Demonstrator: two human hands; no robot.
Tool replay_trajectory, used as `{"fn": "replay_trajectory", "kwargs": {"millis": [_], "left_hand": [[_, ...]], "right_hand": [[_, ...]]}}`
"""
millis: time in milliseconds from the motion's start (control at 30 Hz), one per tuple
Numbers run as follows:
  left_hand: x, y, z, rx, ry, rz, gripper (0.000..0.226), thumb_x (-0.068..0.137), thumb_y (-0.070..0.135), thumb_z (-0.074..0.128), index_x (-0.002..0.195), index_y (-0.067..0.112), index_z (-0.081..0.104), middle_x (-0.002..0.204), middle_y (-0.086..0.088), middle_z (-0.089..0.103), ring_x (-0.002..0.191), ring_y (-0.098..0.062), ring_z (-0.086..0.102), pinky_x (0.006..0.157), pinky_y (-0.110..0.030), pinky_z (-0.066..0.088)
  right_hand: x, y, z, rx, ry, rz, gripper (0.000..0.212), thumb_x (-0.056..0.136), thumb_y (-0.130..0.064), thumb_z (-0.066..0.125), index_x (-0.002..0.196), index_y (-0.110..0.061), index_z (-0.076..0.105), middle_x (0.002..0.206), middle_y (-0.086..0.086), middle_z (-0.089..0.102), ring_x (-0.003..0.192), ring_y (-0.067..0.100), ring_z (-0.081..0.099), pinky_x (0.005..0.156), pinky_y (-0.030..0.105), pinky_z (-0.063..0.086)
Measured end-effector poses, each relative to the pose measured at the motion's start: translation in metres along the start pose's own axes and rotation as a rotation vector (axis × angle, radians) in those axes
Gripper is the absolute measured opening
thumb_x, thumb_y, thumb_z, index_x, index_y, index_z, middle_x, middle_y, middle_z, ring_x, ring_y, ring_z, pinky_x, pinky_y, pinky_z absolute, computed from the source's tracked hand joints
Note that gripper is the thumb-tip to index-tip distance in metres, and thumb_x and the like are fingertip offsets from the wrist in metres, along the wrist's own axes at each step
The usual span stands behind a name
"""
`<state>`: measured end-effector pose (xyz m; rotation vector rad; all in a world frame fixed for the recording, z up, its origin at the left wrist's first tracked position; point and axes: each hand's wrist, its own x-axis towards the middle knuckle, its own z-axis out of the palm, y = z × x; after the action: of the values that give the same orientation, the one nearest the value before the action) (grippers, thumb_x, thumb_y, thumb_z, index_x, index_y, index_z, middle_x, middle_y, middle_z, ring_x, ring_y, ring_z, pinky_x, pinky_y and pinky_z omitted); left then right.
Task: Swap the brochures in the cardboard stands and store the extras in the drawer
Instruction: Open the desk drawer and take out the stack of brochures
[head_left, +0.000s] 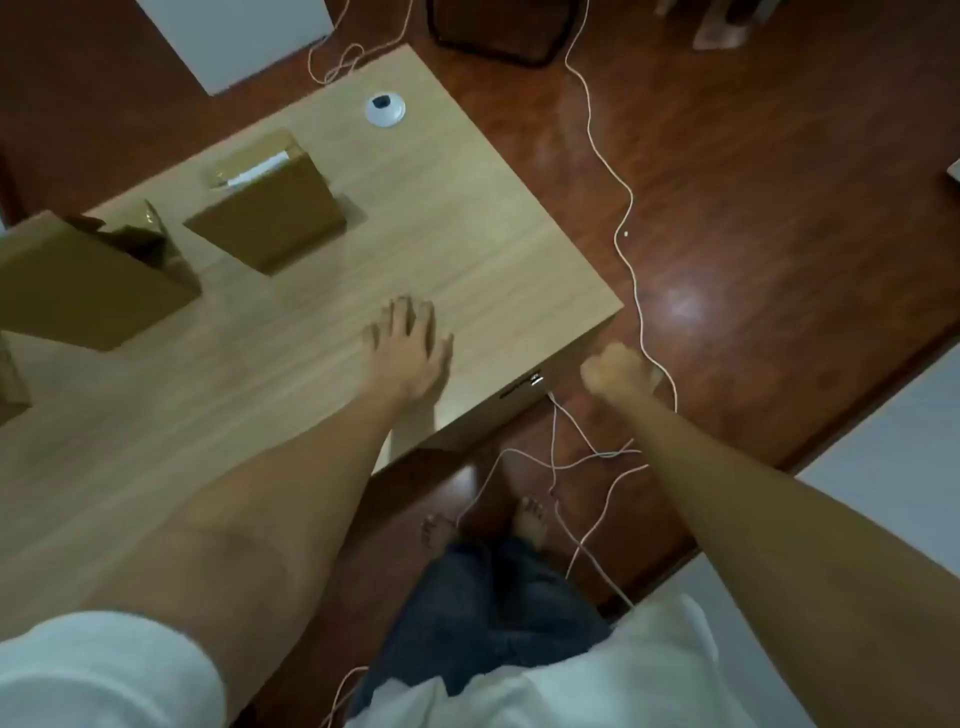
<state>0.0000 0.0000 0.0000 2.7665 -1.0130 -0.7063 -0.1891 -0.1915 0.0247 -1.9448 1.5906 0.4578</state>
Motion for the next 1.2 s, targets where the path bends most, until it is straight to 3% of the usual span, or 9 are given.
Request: {"fn": "replay_trajectory", "kwargs": {"millis": [67, 167, 467, 733, 967, 1100, 1200], "left_hand": [[0.002, -0.007, 0.012, 0.008, 0.021, 0.0, 0.071, 0.109, 0.059, 0.018, 0.169, 0.027, -0.001, 0.177, -0.007, -0.014, 0.163, -0.031, -0.013, 0.13, -0.055, -0.005], [0.0, -0.017, 0.031, 0.011, 0.101, 0.024, 0.071, 0.107, 0.062, 0.013, 0.168, 0.032, -0.008, 0.176, 0.0, -0.021, 0.162, -0.025, -0.019, 0.13, -0.053, -0.009], [0.003, -0.023, 0.049, 0.016, 0.34, 0.035, 0.07, 0.105, 0.06, 0.031, 0.168, 0.033, 0.017, 0.178, -0.001, 0.007, 0.165, -0.026, 0.005, 0.131, -0.053, 0.004], [0.009, -0.027, 0.057, 0.02, 0.444, 0.051, 0.069, 0.104, 0.061, 0.035, 0.167, 0.035, 0.021, 0.177, 0.001, 0.015, 0.164, -0.024, 0.011, 0.131, -0.051, 0.007], [0.009, -0.026, 0.059, -0.006, 0.43, 0.047, 0.068, 0.104, 0.065, 0.029, 0.166, 0.039, 0.016, 0.177, 0.004, 0.011, 0.164, -0.019, 0.006, 0.129, -0.041, -0.008], [0.011, -0.027, 0.054, -0.008, 0.41, 0.045, 0.068, 0.105, 0.064, 0.029, 0.166, 0.038, 0.015, 0.177, 0.003, 0.009, 0.164, -0.019, 0.004, 0.131, -0.052, 0.002], [0.01, -0.026, 0.054, -0.017, 0.417, 0.048, 0.067, 0.105, 0.062, 0.032, 0.166, 0.037, 0.019, 0.177, 0.002, 0.012, 0.164, -0.02, 0.006, 0.131, -0.052, 0.003]], "right_hand": [[0.003, -0.002, 0.011, -0.026, -0.078, -0.015, 0.038, 0.095, -0.025, 0.049, 0.126, -0.008, 0.063, 0.136, 0.014, 0.062, 0.131, 0.032, 0.056, 0.116, 0.043, 0.027], [0.002, -0.006, 0.032, -0.011, -0.229, -0.049, 0.042, 0.094, -0.03, 0.055, 0.128, -0.007, 0.063, 0.136, 0.016, 0.062, 0.13, 0.035, 0.056, 0.112, 0.044, 0.035], [0.006, -0.029, 0.07, 0.138, -0.218, -0.109, 0.037, 0.092, -0.01, 0.054, 0.123, 0.007, 0.061, 0.131, 0.03, 0.062, 0.123, 0.044, 0.059, 0.096, 0.041, 0.049], [0.015, -0.026, 0.069, 0.074, -0.299, -0.092, 0.037, 0.099, -0.014, 0.053, 0.129, 0.006, 0.059, 0.134, 0.029, 0.06, 0.122, 0.044, 0.059, 0.088, 0.04, 0.048], [0.011, -0.012, 0.075, 0.068, -0.299, -0.049, 0.044, 0.099, -0.018, 0.05, 0.139, 0.0, 0.048, 0.144, 0.027, 0.052, 0.131, 0.044, 0.052, 0.104, 0.043, 0.045], [0.007, -0.002, 0.077, 0.074, -0.295, -0.042, 0.047, 0.097, -0.017, 0.051, 0.14, 0.0, 0.047, 0.145, 0.027, 0.052, 0.131, 0.044, 0.053, 0.103, 0.041, 0.045], [0.005, 0.013, 0.077, 0.067, -0.315, -0.032, 0.047, 0.098, -0.018, 0.051, 0.142, -0.002, 0.047, 0.144, 0.025, 0.053, 0.128, 0.043, 0.055, 0.1, 0.039, 0.047]]}}
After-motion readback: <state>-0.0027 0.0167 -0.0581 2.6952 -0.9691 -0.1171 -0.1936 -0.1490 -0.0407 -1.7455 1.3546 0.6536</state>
